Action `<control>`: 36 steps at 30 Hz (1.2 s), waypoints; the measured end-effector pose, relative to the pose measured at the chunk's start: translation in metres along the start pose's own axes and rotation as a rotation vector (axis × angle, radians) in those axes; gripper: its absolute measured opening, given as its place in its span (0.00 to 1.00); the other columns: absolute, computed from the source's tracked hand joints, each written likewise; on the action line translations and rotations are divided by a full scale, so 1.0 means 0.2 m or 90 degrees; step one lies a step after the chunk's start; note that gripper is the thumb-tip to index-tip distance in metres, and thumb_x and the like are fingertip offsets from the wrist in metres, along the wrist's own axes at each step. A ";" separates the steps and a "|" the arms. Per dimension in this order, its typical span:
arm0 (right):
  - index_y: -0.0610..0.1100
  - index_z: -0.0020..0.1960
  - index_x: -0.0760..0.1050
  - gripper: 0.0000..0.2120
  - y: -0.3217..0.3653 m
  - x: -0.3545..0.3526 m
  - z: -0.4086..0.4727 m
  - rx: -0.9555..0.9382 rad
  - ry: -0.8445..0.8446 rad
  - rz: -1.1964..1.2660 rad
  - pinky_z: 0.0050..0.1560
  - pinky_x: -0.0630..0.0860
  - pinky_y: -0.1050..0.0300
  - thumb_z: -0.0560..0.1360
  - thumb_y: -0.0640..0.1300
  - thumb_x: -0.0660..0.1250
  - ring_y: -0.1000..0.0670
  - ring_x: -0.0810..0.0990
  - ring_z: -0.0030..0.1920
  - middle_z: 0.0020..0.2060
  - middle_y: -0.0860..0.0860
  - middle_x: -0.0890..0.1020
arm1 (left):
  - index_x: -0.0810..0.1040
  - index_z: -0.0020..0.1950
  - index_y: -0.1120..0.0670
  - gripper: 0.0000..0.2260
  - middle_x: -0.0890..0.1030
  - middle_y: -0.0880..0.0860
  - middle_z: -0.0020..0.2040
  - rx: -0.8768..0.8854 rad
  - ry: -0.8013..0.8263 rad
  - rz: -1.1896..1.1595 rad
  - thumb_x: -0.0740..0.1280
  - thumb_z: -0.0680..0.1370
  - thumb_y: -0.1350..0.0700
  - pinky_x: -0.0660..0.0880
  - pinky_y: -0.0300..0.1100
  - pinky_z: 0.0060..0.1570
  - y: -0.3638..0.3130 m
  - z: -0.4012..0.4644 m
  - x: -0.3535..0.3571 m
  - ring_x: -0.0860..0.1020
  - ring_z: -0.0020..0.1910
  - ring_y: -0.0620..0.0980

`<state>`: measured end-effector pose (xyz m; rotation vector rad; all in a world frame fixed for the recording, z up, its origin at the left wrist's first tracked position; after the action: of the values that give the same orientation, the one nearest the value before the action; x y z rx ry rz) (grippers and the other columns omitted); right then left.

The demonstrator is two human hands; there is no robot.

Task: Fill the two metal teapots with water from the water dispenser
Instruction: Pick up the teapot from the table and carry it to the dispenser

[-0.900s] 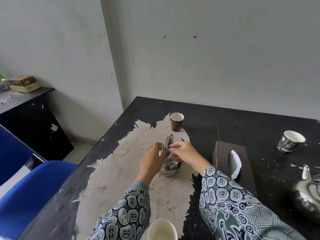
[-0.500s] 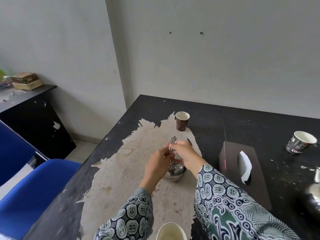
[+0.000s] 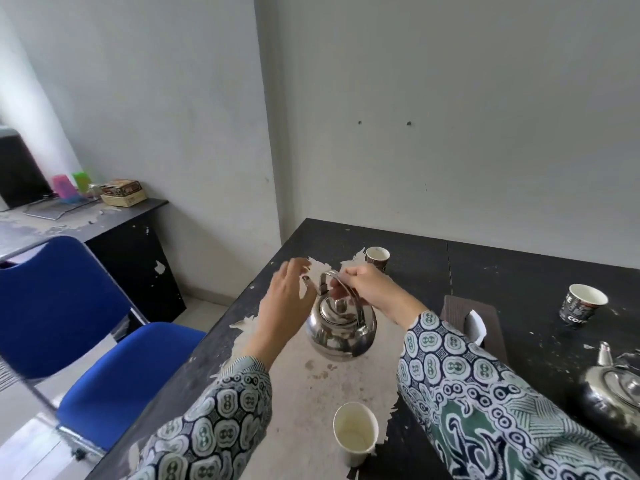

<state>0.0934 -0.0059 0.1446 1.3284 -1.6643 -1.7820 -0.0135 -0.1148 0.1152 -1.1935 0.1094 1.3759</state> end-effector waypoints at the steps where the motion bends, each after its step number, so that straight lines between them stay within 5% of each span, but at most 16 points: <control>1: 0.39 0.49 0.78 0.14 0.05 0.00 -0.03 -0.018 0.017 -0.001 0.38 0.71 0.64 0.79 0.44 0.56 0.54 0.79 0.39 0.39 0.48 0.81 | 0.68 0.65 0.51 0.18 0.73 0.49 0.62 0.001 0.014 0.029 0.63 0.76 0.58 0.72 0.42 0.52 0.00 -0.01 -0.05 0.71 0.61 0.49; 7: 0.41 0.45 0.76 0.13 0.33 0.11 -0.22 -0.087 0.150 0.008 0.34 0.74 0.67 0.79 0.44 0.55 0.54 0.79 0.36 0.36 0.49 0.80 | 0.67 0.68 0.50 0.21 0.74 0.52 0.66 0.022 0.107 0.039 0.66 0.76 0.55 0.70 0.46 0.60 -0.02 -0.14 -0.39 0.72 0.61 0.53; 13: 0.42 0.39 0.75 0.14 0.57 0.47 -0.32 -0.119 0.282 0.009 0.31 0.71 0.65 0.80 0.42 0.55 0.55 0.72 0.27 0.29 0.50 0.74 | 0.75 0.58 0.56 0.09 0.81 0.52 0.45 0.009 0.091 0.007 0.61 0.79 0.58 0.71 0.40 0.42 0.07 -0.32 -0.81 0.78 0.42 0.52; 16: 0.46 0.35 0.76 0.16 0.67 0.70 -0.33 -0.153 0.334 -0.020 0.31 0.64 0.63 0.79 0.43 0.56 0.56 0.67 0.25 0.27 0.52 0.70 | 0.77 0.51 0.57 0.06 0.83 0.53 0.44 -0.005 0.118 -0.030 0.63 0.78 0.57 0.74 0.44 0.44 0.22 -0.40 -1.04 0.79 0.43 0.54; 20: 0.43 0.39 0.77 0.14 0.80 1.03 -0.33 -0.177 0.377 0.008 0.26 0.61 0.69 0.79 0.41 0.57 0.57 0.63 0.25 0.26 0.52 0.68 | 0.73 0.42 0.52 0.06 0.77 0.37 0.30 -0.007 0.171 -0.050 0.65 0.77 0.61 0.68 0.30 0.34 0.45 -0.51 -1.36 0.73 0.31 0.34; 26: 0.41 0.44 0.77 0.11 1.05 1.64 -0.23 -0.233 0.430 -0.034 0.31 0.59 0.62 0.78 0.42 0.57 0.53 0.62 0.29 0.27 0.51 0.68 | 0.74 0.46 0.55 0.01 0.76 0.45 0.36 -0.031 0.214 -0.044 0.65 0.77 0.59 0.68 0.26 0.36 0.87 -0.67 -1.85 0.73 0.32 0.32; 32: 0.38 0.42 0.77 0.12 1.26 2.23 -0.11 -0.287 0.496 0.001 0.27 0.62 0.68 0.78 0.39 0.57 0.55 0.64 0.27 0.25 0.51 0.68 | 0.71 0.40 0.44 0.09 0.77 0.47 0.38 -0.069 0.203 -0.009 0.64 0.77 0.55 0.71 0.36 0.42 1.28 -0.81 -2.28 0.74 0.38 0.44; 36: 0.37 0.45 0.79 0.11 1.37 2.63 0.05 -0.320 0.552 -0.009 0.28 0.60 0.63 0.76 0.43 0.61 0.53 0.63 0.28 0.26 0.51 0.69 | 0.67 0.36 0.43 0.13 0.74 0.45 0.35 -0.124 0.165 0.026 0.64 0.78 0.55 0.71 0.45 0.42 1.58 -0.89 -2.51 0.72 0.37 0.48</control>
<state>-0.2615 -0.4779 0.1950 1.5284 -0.6883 -1.2045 -0.3032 -0.6565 0.1899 -1.5376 0.1859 1.2831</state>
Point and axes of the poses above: each hand's wrist, its own z-axis towards the middle knuckle, its own x-axis out of the palm, y = z × x, the point moved 2 cm from there along z, towards the middle knuckle
